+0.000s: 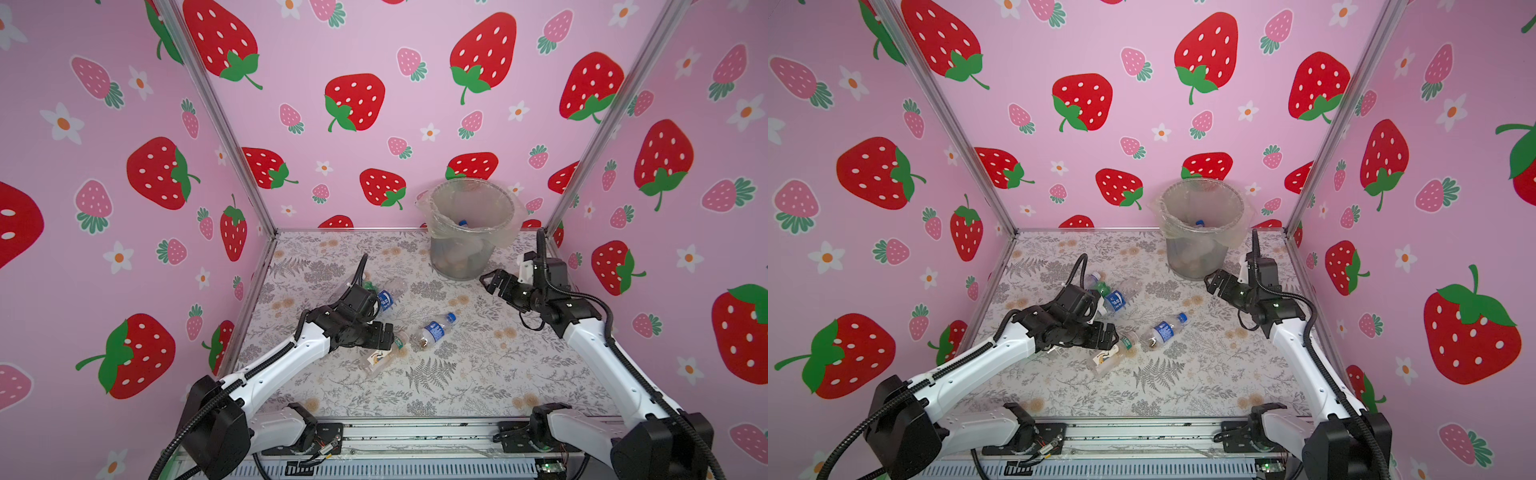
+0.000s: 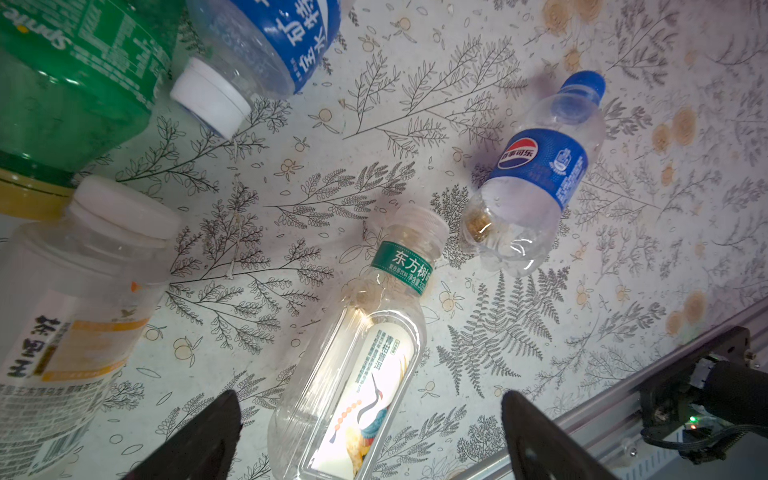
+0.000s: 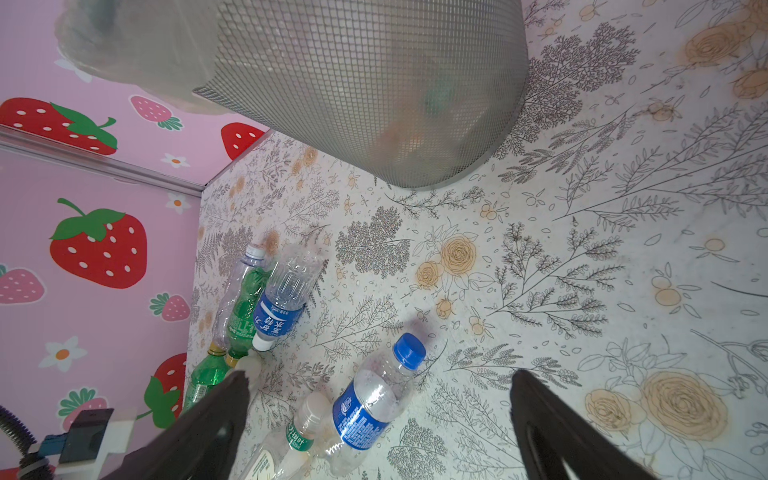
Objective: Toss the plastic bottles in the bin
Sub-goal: 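Move the left gripper over the clear green-labelled tea bottle nearest the robot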
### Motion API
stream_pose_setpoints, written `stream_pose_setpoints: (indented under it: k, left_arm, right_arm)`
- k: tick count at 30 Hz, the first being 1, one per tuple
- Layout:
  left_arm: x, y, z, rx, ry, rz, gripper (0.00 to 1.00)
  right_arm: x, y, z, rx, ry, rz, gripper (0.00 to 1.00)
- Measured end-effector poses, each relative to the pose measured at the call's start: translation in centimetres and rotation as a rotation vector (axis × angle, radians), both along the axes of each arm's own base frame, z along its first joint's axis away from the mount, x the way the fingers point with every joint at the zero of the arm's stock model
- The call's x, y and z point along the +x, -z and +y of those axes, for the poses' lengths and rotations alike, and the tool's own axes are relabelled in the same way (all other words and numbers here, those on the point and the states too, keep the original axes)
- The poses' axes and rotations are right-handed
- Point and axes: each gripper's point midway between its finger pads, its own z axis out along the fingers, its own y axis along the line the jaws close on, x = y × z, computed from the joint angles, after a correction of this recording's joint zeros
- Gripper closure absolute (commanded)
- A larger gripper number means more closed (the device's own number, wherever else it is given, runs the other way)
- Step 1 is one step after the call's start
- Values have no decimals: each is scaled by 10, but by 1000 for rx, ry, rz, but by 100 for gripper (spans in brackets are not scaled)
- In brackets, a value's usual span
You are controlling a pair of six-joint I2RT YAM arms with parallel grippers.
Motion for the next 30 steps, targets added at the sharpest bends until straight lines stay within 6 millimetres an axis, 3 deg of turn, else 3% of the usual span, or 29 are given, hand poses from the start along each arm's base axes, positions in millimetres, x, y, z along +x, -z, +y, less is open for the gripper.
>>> stream_pose_setpoints:
  k: [4, 15, 30]
  left_arm:
    - [-3, 3, -3, 6, 13, 3, 0]
    - [-19, 39, -7, 102, 63, 80, 2]
    - [-29, 53, -10, 173, 100, 86, 6]
  right_arm:
    - [1, -3, 2, 13, -9, -10, 1]
    - [-1, 1, 5, 24, -23, -2, 1]
    - [0, 3, 6, 25, -26, 3, 1]
